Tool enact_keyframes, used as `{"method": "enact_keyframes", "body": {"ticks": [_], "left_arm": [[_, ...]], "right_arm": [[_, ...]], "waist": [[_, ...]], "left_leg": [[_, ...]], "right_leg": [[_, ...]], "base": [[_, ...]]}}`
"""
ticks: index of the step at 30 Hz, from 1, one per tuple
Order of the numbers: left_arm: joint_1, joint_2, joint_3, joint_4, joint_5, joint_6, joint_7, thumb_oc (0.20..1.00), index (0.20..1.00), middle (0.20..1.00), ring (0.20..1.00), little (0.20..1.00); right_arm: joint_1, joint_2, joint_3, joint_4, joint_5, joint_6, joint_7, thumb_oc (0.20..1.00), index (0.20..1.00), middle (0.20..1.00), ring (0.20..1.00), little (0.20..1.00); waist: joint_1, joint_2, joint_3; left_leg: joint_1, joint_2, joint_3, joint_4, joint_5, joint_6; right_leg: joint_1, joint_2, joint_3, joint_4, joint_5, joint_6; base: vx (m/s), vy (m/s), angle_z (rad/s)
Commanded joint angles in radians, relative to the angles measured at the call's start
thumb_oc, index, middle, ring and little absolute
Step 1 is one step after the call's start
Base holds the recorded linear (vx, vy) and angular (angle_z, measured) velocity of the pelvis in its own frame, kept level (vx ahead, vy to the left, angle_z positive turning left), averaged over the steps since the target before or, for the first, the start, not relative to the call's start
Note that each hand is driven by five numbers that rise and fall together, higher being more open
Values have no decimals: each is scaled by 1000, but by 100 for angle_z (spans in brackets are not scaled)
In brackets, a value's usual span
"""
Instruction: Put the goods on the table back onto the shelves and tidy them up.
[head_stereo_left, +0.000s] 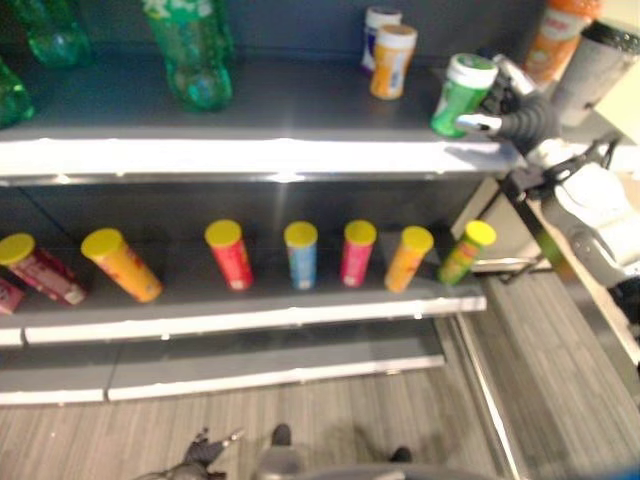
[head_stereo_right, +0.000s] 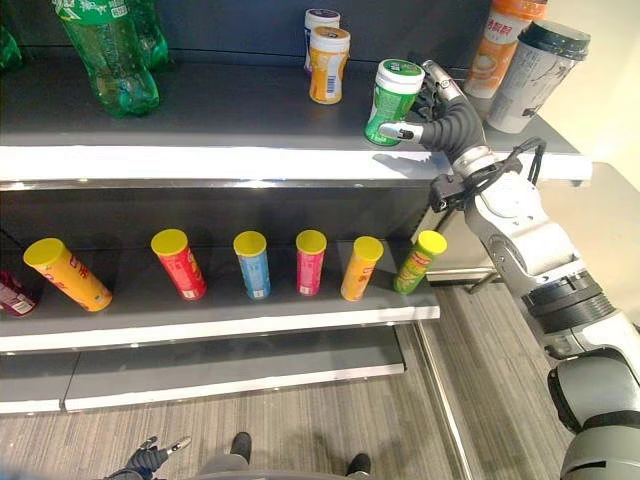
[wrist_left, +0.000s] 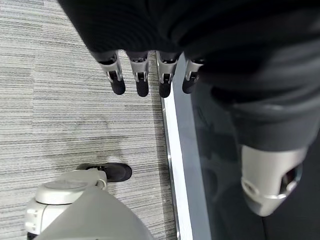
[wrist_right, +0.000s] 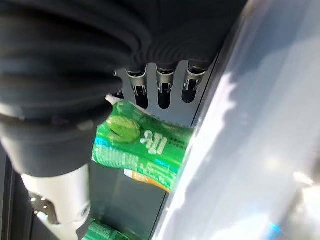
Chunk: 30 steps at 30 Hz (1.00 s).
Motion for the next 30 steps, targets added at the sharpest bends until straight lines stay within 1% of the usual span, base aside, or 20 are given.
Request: {"method": "enact_keyframes", "body": {"ticks": [1,4,11,18,27,30], "left_arm": [[-58,26,-30,23,-25,-8,19,1000,1000,1000,1000,1000],[-59,27,-26,26,-24,-6,22,1000,1000,1000,1000,1000],[-61,20,-26,37,-24,3,38,1000,1000,1000,1000,1000],[-66,16,-30,36,-29,4,48,1000,1000,1000,1000,1000],[-71,12,-32,47,-29,8,58,1000,1000,1000,1000,1000],[-73,11,-32,48,-31,10,64,1000,1000,1000,1000,1000]], "right_arm": [[-87,3,-5,-24,-8,-30,-38,1000,1000,1000,1000,1000],[-93,22,-3,-32,-15,-29,-46,1000,1000,1000,1000,1000],[-126,101,16,-31,-47,-24,-74,1000,1000,1000,1000,1000],[-153,143,35,-16,-55,-17,-87,1000,1000,1000,1000,1000],[-167,174,40,-8,-73,-14,-101,1000,1000,1000,1000,1000],[-171,200,39,-3,-79,-13,-112,1000,1000,1000,1000,1000]], "waist": [[41,-30,21],[43,-31,22],[48,-25,24],[49,-22,27],[51,-22,28],[52,-21,28]], "left_leg": [[1,19,-43,2,-117,-34],[0,15,-42,3,-118,-32],[6,9,-39,5,-124,-25],[7,5,-39,7,-126,-22],[5,-1,-40,8,-126,-19],[6,-1,-40,9,-127,-19]], "right_leg": [[18,-82,-43,36,-31,77],[17,-86,-42,36,-28,79],[17,-93,-38,38,-26,78],[15,-100,-35,40,-23,80],[15,-103,-37,45,-23,80],[13,-103,-35,45,-22,80]], "base": [[0,0,0],[0,0,0],[0,0,0],[0,0,0],[0,0,0],[0,0,0]]}}
